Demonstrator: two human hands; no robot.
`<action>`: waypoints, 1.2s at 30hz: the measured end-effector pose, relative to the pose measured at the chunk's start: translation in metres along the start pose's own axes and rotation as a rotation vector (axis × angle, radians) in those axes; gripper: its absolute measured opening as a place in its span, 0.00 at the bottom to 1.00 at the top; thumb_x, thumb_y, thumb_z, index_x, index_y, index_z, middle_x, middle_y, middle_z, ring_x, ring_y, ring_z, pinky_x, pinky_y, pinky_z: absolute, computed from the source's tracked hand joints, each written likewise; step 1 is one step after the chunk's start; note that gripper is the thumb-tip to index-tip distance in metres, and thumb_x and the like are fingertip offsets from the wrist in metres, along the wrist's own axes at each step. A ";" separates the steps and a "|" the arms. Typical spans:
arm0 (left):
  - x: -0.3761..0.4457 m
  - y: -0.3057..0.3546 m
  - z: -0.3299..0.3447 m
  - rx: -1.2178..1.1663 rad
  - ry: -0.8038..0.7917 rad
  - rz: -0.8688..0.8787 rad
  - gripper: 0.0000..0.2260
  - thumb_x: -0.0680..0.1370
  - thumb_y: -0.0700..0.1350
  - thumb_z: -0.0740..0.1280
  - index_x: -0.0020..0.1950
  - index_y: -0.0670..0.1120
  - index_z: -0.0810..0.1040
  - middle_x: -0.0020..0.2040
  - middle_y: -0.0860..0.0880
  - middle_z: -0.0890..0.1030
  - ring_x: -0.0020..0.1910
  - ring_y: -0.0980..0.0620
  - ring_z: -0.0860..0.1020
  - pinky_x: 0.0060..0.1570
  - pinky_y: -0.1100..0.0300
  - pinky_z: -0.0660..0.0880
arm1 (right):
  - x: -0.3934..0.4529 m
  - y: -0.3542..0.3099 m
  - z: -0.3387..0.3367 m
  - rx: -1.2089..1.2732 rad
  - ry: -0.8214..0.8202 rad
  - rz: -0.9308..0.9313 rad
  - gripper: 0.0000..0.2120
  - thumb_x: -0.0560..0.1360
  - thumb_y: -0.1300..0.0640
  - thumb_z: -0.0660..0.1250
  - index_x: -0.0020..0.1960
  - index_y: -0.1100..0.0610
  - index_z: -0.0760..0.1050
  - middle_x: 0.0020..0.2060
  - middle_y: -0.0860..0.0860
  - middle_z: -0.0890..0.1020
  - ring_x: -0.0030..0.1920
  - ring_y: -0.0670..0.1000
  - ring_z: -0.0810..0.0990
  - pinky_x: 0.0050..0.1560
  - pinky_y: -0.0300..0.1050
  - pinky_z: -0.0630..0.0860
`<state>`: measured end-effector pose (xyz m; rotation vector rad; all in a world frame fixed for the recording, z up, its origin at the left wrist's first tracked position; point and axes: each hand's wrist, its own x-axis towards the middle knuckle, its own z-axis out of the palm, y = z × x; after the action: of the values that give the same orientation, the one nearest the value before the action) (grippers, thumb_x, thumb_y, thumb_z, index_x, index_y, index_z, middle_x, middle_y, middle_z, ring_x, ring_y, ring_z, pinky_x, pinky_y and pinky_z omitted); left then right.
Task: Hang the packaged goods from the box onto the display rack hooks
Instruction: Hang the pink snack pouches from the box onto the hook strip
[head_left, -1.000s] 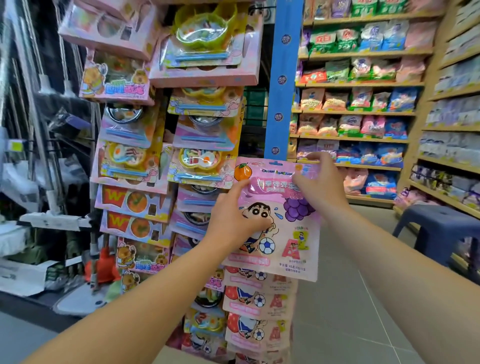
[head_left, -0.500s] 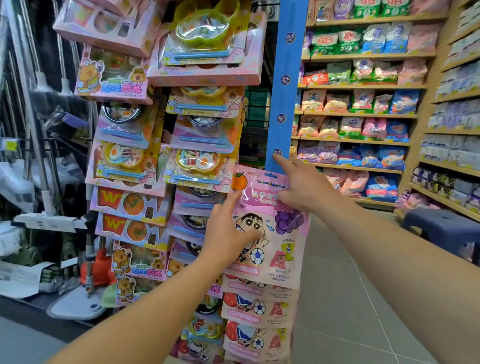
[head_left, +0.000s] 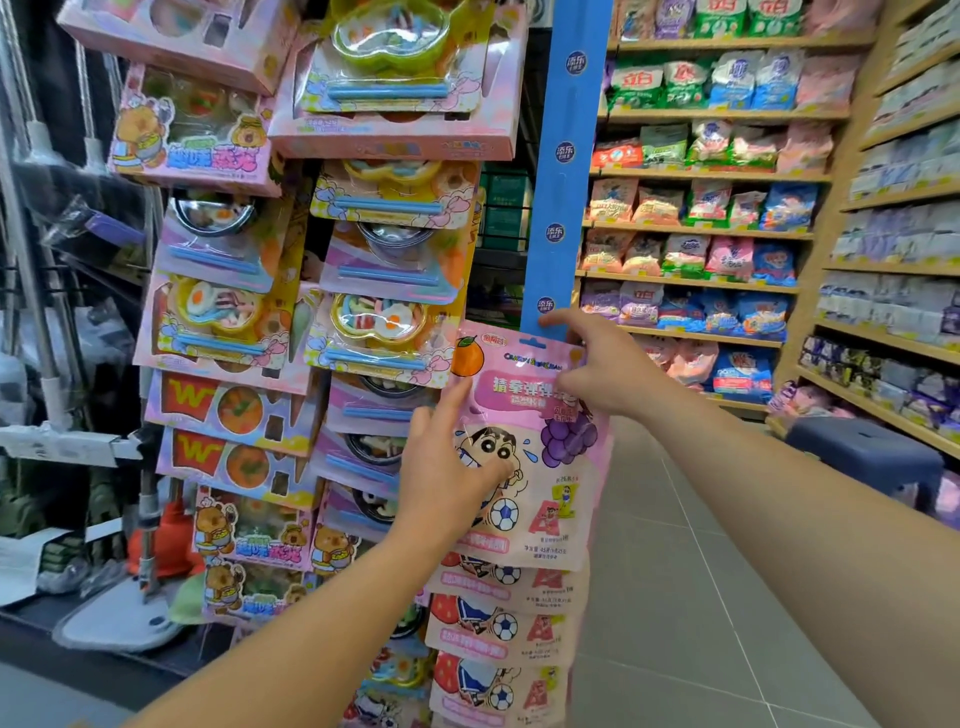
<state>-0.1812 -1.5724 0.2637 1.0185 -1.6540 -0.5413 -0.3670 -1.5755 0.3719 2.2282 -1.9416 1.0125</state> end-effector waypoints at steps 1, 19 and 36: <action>0.000 0.001 0.001 -0.008 0.005 -0.001 0.41 0.68 0.46 0.78 0.76 0.60 0.61 0.57 0.53 0.69 0.55 0.56 0.71 0.51 0.65 0.67 | 0.002 -0.001 -0.004 0.012 -0.018 0.004 0.28 0.72 0.66 0.69 0.69 0.49 0.69 0.55 0.51 0.71 0.44 0.48 0.73 0.41 0.38 0.70; 0.013 0.031 0.004 -0.022 -0.038 -0.092 0.42 0.68 0.50 0.78 0.76 0.61 0.60 0.56 0.53 0.68 0.47 0.57 0.70 0.47 0.62 0.66 | 0.017 0.002 -0.017 -0.006 0.077 0.021 0.17 0.78 0.64 0.62 0.63 0.52 0.79 0.63 0.50 0.79 0.60 0.49 0.76 0.53 0.38 0.67; 0.019 0.027 -0.009 0.101 -0.147 -0.128 0.44 0.66 0.50 0.79 0.77 0.56 0.61 0.69 0.48 0.67 0.68 0.47 0.68 0.63 0.52 0.69 | 0.013 0.018 0.013 -0.128 0.264 0.107 0.05 0.74 0.63 0.68 0.46 0.56 0.82 0.52 0.52 0.82 0.52 0.53 0.78 0.45 0.41 0.67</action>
<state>-0.1838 -1.5725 0.2975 1.1891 -1.7682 -0.6350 -0.3768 -1.5960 0.3610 1.8379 -1.9639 1.0961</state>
